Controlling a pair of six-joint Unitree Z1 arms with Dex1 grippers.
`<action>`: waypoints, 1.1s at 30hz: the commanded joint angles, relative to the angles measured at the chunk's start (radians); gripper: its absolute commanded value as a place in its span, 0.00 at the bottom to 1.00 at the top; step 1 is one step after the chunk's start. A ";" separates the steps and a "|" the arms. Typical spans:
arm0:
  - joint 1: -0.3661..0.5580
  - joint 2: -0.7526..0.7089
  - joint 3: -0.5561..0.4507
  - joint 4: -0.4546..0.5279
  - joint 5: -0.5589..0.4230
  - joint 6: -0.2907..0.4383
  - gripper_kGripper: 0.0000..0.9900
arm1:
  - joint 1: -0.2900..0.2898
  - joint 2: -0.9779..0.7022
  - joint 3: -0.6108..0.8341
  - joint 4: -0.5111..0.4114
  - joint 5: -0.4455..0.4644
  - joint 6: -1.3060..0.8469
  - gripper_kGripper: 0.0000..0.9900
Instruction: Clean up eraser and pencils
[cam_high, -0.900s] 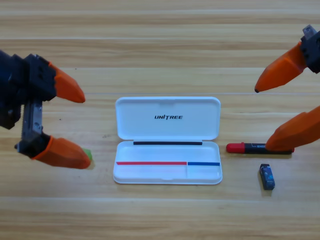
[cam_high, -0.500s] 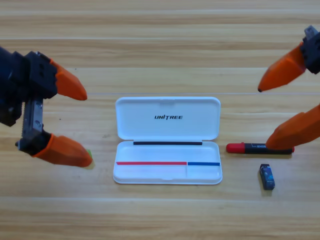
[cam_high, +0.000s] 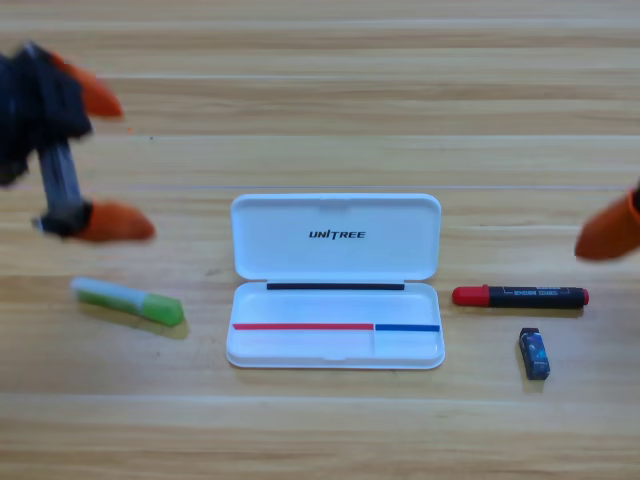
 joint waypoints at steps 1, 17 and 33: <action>-0.017 0.009 0.003 0.005 0.059 0.055 1.00 | -0.034 0.117 0.107 -0.020 -0.014 0.137 1.00; 0.360 0.213 -0.037 0.126 -0.193 0.773 0.99 | -0.042 0.479 0.049 -0.097 0.038 0.513 0.96; 0.615 0.545 -0.220 0.381 -0.365 1.127 1.00 | -0.040 0.565 0.061 -0.115 0.064 0.577 0.84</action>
